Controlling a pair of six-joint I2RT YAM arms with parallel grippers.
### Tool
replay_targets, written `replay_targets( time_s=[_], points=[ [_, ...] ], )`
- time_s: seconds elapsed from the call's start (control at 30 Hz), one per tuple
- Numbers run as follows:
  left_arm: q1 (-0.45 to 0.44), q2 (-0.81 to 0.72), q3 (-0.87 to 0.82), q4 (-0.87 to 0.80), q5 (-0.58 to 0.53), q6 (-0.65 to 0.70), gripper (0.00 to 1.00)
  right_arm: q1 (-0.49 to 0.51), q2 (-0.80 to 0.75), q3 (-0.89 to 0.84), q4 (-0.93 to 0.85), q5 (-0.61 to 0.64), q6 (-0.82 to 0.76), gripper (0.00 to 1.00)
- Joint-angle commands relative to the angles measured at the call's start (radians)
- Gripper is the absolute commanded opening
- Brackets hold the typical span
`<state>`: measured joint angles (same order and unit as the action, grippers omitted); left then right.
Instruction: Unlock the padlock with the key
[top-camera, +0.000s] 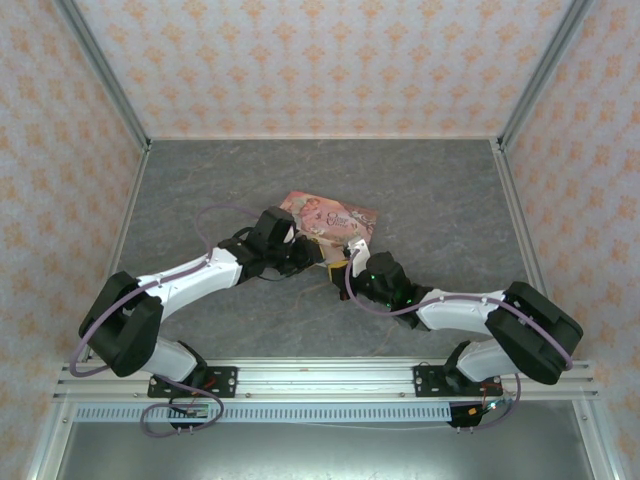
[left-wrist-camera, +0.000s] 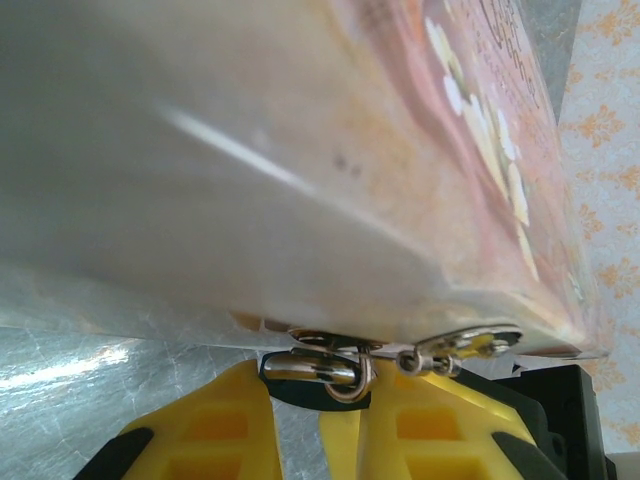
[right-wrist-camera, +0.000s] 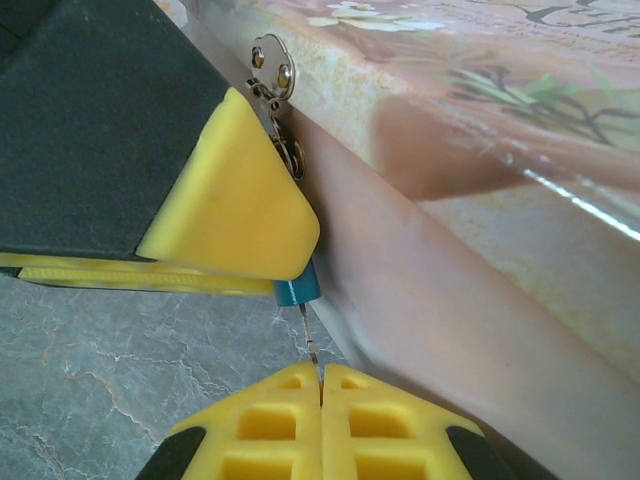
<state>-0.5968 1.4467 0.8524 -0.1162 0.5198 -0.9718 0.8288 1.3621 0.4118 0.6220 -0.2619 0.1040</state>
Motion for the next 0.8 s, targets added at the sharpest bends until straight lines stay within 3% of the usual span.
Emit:
replay_targets(
  time_s=[0.0, 0.47, 0.77],
  points=[
    [-0.02, 0.004, 0.045, 0.034, 0.034, -0.011, 0.18, 0.003, 0.011, 0.008, 0.072, -0.003, 0.01, 0.0],
    [-0.031, 0.012, 0.042, 0.077, 0.058, -0.054, 0.18, -0.002, 0.063, -0.001, 0.203, 0.01, 0.019, 0.0],
    [-0.037, 0.021, 0.044, 0.088, 0.063, -0.064, 0.18, -0.045, 0.089, 0.001, 0.286, -0.05, 0.044, 0.0]
  ],
)
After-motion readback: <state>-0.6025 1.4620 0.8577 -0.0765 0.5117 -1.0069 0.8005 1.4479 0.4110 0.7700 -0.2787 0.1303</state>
